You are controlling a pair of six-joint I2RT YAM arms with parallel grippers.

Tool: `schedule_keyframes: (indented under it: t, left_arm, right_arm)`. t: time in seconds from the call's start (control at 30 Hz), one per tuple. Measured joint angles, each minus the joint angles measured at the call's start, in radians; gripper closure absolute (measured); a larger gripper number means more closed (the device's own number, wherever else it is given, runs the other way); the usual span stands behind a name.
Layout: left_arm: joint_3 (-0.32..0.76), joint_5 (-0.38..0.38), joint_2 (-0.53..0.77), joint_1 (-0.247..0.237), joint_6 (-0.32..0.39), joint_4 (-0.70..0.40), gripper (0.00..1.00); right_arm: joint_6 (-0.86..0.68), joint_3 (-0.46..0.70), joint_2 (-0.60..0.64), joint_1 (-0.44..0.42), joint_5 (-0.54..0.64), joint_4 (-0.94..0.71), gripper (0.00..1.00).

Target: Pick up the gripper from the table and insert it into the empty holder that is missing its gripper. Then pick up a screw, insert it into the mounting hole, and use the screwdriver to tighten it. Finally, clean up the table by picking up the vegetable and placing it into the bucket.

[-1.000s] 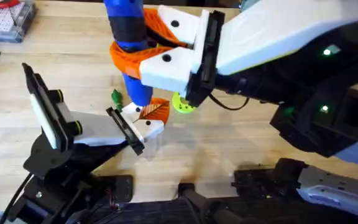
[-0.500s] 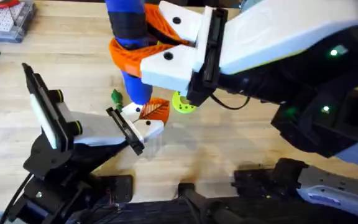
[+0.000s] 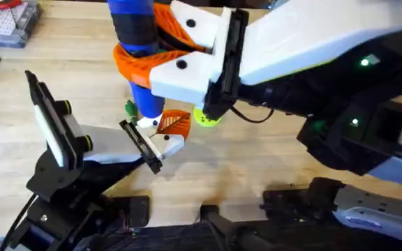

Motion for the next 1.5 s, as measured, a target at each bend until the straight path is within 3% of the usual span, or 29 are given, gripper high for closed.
schedule_keyframes:
  t: [1.5]
  left_arm:
    - [0.000, 0.000, 0.000, 0.000, 0.000, -0.003, 0.987]
  right_arm:
    - [0.008, 0.000, 0.029, 0.002, 0.000, -0.039, 0.890]
